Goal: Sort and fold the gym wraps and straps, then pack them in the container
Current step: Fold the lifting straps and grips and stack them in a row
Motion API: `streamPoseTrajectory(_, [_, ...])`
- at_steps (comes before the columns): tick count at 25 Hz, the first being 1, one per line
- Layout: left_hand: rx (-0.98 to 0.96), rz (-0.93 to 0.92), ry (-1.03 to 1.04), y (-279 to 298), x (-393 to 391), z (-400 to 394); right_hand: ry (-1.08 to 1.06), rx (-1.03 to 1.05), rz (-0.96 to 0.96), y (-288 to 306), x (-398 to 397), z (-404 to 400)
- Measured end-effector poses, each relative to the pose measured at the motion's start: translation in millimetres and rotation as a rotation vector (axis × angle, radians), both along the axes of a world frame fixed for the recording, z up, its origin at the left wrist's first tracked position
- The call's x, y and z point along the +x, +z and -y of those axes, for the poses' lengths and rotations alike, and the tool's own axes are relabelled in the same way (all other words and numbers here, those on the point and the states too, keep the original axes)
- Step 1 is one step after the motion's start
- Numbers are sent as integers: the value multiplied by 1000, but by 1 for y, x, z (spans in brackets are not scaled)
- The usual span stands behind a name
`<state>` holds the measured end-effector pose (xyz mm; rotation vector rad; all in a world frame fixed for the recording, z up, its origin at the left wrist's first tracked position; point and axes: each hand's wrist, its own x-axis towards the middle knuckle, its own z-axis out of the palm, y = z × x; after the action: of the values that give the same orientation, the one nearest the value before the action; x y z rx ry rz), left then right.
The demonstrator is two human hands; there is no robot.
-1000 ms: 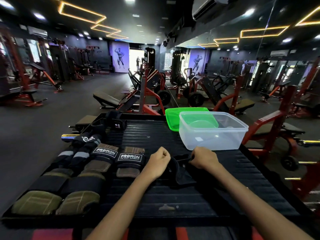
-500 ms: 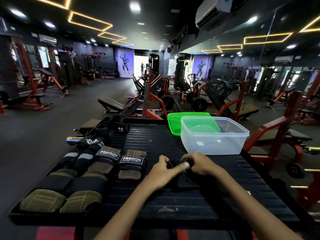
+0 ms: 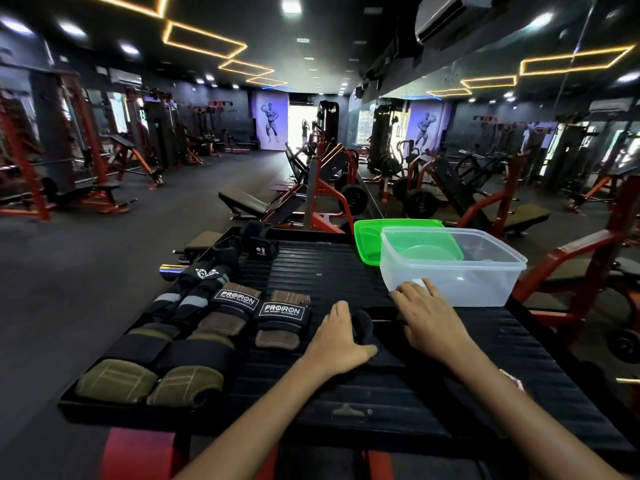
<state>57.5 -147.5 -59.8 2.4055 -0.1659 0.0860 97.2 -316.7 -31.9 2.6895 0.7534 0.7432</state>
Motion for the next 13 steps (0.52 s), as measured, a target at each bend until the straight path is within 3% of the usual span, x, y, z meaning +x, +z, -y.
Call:
streamPoseTrajectory(1, [-26, -46, -51, 3, 6, -3, 29, 28, -56, -1, -4, 1])
streamPoseTrajectory(3, [-129, -147, -96, 9, 18, -7, -26, 189, -362, 0, -8, 2])
streamPoseTrajectory(5, [-275, -180, -25, 10, 25, -2, -140, 316, -563, 0, 2, 3])
streamPoseTrajectory(8, [-364, -145, 141, 6, 31, 12, -191, 426, -651, 4, 18, 1])
streamPoseTrajectory(13, [-315, -224, 194, 21, 44, 19, -207, 426, -815, 11, 33, 1])
